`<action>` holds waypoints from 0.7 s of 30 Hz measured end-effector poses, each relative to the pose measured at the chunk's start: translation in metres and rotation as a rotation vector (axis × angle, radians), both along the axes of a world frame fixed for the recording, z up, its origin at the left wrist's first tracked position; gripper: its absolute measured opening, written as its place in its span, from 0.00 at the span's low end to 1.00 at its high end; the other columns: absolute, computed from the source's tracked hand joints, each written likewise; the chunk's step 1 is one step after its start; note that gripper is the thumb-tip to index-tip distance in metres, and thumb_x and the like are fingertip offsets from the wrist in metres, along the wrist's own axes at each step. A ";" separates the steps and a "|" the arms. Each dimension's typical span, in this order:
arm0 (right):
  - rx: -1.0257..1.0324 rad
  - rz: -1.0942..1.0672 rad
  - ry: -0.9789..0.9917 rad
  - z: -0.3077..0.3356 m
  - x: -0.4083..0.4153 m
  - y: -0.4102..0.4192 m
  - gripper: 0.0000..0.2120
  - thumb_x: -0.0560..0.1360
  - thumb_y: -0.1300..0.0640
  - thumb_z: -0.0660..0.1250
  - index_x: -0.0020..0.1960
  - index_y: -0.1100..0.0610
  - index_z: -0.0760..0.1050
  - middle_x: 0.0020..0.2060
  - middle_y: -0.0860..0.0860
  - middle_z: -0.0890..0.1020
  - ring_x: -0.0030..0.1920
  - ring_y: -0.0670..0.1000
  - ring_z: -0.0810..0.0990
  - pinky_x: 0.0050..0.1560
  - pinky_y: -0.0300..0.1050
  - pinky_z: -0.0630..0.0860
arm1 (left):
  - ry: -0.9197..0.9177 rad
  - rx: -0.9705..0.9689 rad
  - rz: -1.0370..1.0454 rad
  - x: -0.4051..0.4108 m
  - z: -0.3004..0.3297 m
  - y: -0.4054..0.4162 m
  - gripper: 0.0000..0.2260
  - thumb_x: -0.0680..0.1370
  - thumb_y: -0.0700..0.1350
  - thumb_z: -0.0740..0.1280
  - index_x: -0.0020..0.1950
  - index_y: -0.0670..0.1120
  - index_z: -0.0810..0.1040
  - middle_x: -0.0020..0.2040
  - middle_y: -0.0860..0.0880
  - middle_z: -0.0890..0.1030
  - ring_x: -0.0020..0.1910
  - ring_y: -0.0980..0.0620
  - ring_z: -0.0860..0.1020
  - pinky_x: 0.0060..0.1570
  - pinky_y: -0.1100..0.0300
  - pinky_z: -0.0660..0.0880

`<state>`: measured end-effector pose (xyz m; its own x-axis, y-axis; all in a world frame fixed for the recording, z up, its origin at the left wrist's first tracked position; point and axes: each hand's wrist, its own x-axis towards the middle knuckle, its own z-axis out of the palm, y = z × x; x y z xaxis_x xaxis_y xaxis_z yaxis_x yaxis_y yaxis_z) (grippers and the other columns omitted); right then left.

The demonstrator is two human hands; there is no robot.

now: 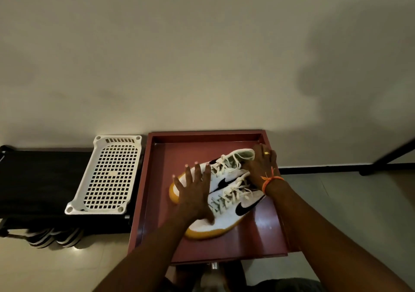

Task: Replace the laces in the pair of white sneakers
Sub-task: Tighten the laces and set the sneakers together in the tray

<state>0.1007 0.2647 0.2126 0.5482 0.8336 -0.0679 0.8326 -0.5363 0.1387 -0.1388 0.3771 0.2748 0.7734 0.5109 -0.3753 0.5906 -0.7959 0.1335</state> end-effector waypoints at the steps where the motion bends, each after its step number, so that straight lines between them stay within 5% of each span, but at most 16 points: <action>1: 0.009 0.053 -0.039 0.022 -0.017 -0.008 0.16 0.71 0.47 0.69 0.58 0.46 0.79 0.63 0.58 0.68 0.65 0.58 0.64 0.66 0.49 0.55 | 0.012 0.031 -0.003 -0.001 0.003 0.008 0.69 0.60 0.64 0.79 0.77 0.48 0.27 0.78 0.41 0.31 0.76 0.33 0.33 0.67 0.23 0.41; 5: -0.199 -0.102 0.270 0.040 -0.043 -0.024 0.20 0.76 0.47 0.65 0.67 0.48 0.73 0.66 0.50 0.74 0.69 0.57 0.64 0.69 0.59 0.59 | 0.009 0.168 0.106 -0.012 0.017 0.024 0.60 0.65 0.61 0.78 0.80 0.45 0.40 0.78 0.41 0.51 0.76 0.36 0.55 0.68 0.35 0.62; 8: -0.063 -0.189 0.284 0.069 -0.087 -0.030 0.19 0.75 0.42 0.63 0.64 0.44 0.76 0.61 0.46 0.78 0.67 0.58 0.65 0.68 0.62 0.62 | -0.212 0.109 0.359 -0.030 0.010 0.007 0.31 0.75 0.49 0.72 0.71 0.41 0.61 0.66 0.42 0.69 0.63 0.43 0.73 0.54 0.52 0.74; 10: -0.008 -0.275 0.325 0.069 -0.113 -0.035 0.17 0.76 0.41 0.62 0.60 0.46 0.78 0.58 0.47 0.80 0.64 0.56 0.71 0.66 0.61 0.64 | -0.374 -0.175 0.619 -0.043 -0.001 -0.013 0.16 0.76 0.47 0.68 0.60 0.42 0.69 0.59 0.42 0.77 0.54 0.44 0.78 0.46 0.56 0.75; 13: 0.117 -0.408 0.426 0.055 -0.141 -0.046 0.18 0.75 0.38 0.62 0.57 0.47 0.78 0.53 0.48 0.82 0.57 0.55 0.79 0.63 0.60 0.67 | -0.507 -0.470 0.787 -0.053 -0.006 -0.049 0.14 0.71 0.57 0.67 0.49 0.49 0.72 0.51 0.47 0.81 0.47 0.46 0.80 0.48 0.52 0.79; 18: 0.104 -0.395 0.464 0.050 -0.166 -0.068 0.21 0.71 0.37 0.63 0.54 0.51 0.77 0.52 0.50 0.81 0.54 0.55 0.80 0.59 0.56 0.73 | -0.717 -0.558 0.773 -0.050 0.007 -0.074 0.12 0.76 0.37 0.67 0.58 0.46 0.77 0.54 0.50 0.80 0.53 0.48 0.79 0.51 0.57 0.75; 21: 0.133 -0.371 0.479 0.058 -0.180 -0.079 0.21 0.73 0.35 0.62 0.53 0.50 0.77 0.51 0.48 0.81 0.53 0.53 0.80 0.58 0.53 0.72 | -0.674 -0.596 0.641 -0.050 0.003 -0.058 0.13 0.76 0.34 0.63 0.58 0.46 0.78 0.52 0.51 0.79 0.51 0.48 0.79 0.51 0.53 0.77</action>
